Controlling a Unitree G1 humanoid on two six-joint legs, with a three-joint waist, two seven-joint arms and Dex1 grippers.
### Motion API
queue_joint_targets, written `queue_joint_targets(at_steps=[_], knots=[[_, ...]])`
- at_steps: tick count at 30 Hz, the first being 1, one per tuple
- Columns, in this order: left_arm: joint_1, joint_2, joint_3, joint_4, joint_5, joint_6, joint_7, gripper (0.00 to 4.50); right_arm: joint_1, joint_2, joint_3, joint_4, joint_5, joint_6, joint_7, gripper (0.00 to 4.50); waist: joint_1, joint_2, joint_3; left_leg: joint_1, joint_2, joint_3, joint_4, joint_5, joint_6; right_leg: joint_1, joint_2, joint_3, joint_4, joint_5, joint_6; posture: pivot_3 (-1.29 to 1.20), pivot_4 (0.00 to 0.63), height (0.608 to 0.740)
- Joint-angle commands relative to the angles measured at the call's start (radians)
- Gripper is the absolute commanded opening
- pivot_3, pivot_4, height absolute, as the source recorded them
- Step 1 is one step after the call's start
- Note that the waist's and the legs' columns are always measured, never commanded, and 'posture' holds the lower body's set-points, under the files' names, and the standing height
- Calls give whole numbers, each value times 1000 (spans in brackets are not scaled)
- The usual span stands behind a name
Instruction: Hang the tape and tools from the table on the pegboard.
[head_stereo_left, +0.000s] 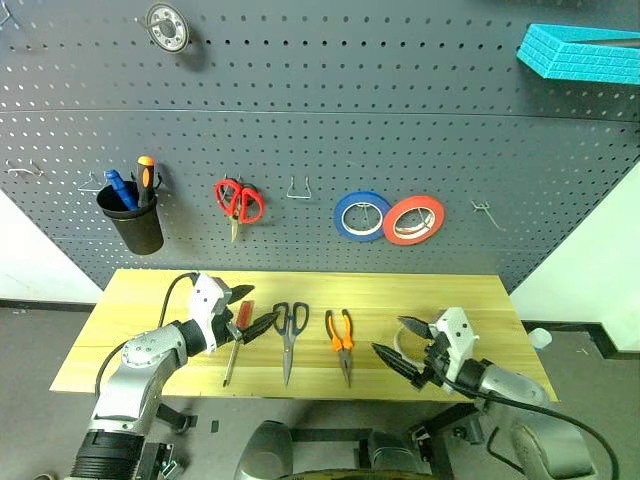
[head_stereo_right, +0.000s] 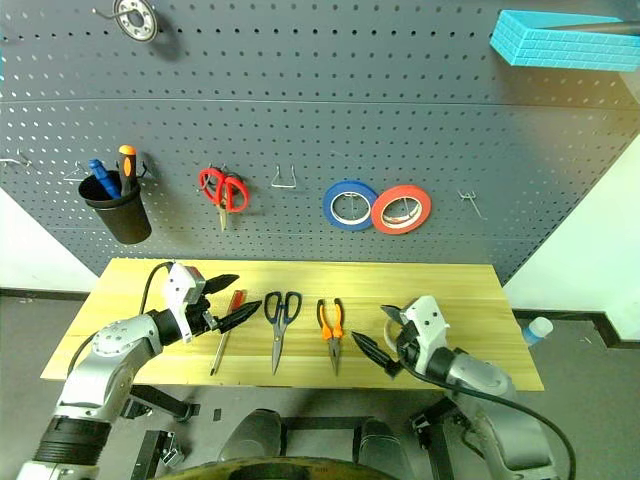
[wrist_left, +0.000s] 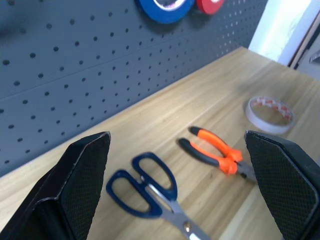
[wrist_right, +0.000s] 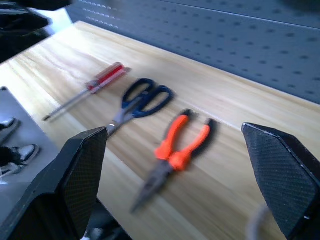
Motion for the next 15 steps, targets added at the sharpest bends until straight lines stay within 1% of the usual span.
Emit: queue_joint_targets(at_steps=[1,4,8,11,15], knots=[[-15,24,53,5,-19,-25,-10,4482,-11,-9,-97,-17,87,-51,43,4500,0,0,0,0,0,0,0,0,0,0,0,0,0,0,0,379,0,677],[-11,23,56,3,-19,-28,-12,4482,-19,-7,-121,-31,114,-59,60,4500,0,0,0,0,0,0,0,0,0,0,0,0,0,0,0,384,0,677],[-5,14,51,-7,-17,-27,-7,4482,-32,-7,-96,-39,109,-33,42,4500,2,0,0,-1,0,0,0,0,0,0,0,0,0,2,-3,385,0,677],[-3,13,43,-13,-17,-11,-5,4482,-42,-6,-60,-21,65,-2,-5,4500,2,0,0,0,0,0,0,0,0,0,0,0,0,2,-3,386,0,677],[-24,24,-16,7,50,-6,4,4482,-100,11,19,29,-55,65,-136,4500,4,0,0,0,0,0,0,0,0,0,0,0,0,1,-3,379,0,677]])
